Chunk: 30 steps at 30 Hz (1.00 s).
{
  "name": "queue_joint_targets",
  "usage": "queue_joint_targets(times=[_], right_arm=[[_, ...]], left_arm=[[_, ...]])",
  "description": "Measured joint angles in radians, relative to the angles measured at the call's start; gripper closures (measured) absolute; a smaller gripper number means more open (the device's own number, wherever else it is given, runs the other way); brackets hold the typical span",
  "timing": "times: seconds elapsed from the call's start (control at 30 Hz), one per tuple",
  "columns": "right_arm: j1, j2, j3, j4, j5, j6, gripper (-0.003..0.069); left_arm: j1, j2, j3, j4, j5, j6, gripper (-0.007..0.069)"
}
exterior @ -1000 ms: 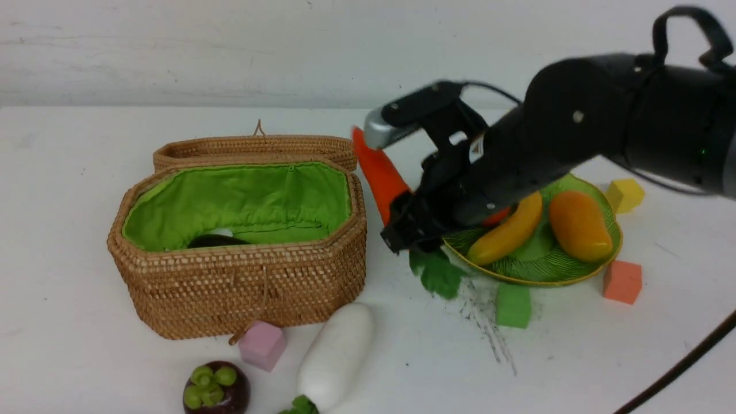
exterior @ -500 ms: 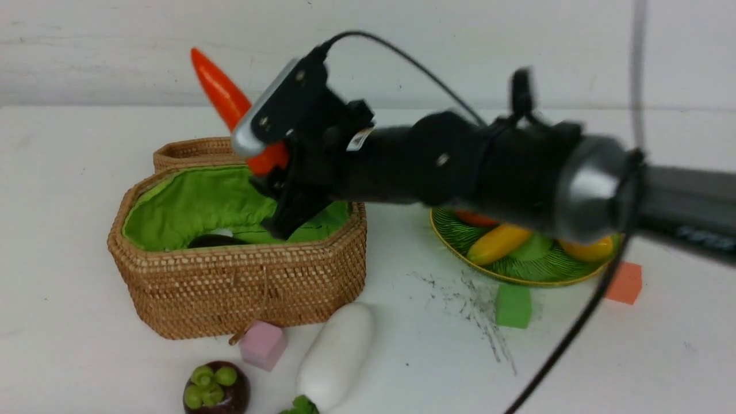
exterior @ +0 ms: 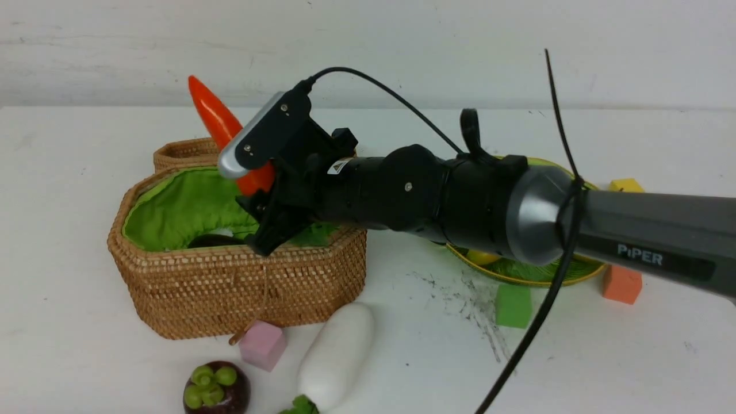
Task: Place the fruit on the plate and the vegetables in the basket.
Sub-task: Use the right arm to grab a carrot and put it into the left basket, then grab a mangosteen with your left arm and put it on the plate on the right
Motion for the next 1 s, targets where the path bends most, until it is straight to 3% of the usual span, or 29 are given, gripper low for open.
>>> queue_joint_targets(times=[0.03,0.1,0.27,0.43,0.53,0.57,0.6,0.67,0.7,0.77,0.83,0.93,1.0], right_arm=[[0.0,0.0,-0.001,0.0,0.0,0.0,0.0085],[0.0,0.0,-0.001,0.005,-0.002,0.0,0.0],[0.0,-0.022,-0.001,0.006,0.0,0.0,-0.0006],[-0.018,-0.131,-0.001,-0.001,0.134,-0.013,0.0118],[-0.09,-0.249,-0.001,-0.065,0.384,0.009,0.0295],[-0.098,-0.265,-0.002,-0.072,0.422,0.015,0.0324],[-0.187,-0.325,-0.002,-0.147,0.564,0.132,0.0448],[-0.294,-0.377,-0.002,-0.231,0.687,0.275,0.0571],[-0.368,-0.411,-0.002,-0.299,0.77,0.41,0.0631],[-0.518,-0.461,-0.002,-0.406,0.886,0.594,0.0666],[-0.65,-0.518,0.016,-0.46,0.954,0.698,0.0667],[-0.792,-0.63,0.093,-0.435,0.953,0.744,0.0667],[-0.833,-0.709,0.166,-0.383,0.902,0.737,0.0667]], left_arm=[[0.0,0.0,0.0,0.0,0.0,0.0,0.0386],[0.0,0.0,0.0,0.0,0.0,0.0,0.0386],[0.0,0.0,0.0,0.0,0.0,0.0,0.0386],[0.0,0.0,0.0,0.0,0.0,0.0,0.0386],[0.0,0.0,0.0,0.0,0.0,0.0,0.0386],[0.0,0.0,0.0,0.0,0.0,0.0,0.0386],[0.0,0.0,0.0,0.0,0.0,0.0,0.0386],[0.0,0.0,0.0,0.0,0.0,0.0,0.0386],[0.0,0.0,0.0,0.0,0.0,0.0,0.0386],[0.0,0.0,0.0,0.0,0.0,0.0,0.0386],[0.0,0.0,0.0,0.0,0.0,0.0,0.0386],[0.0,0.0,0.0,0.0,0.0,0.0,0.0386],[0.0,0.0,0.0,0.0,0.0,0.0,0.0386]])
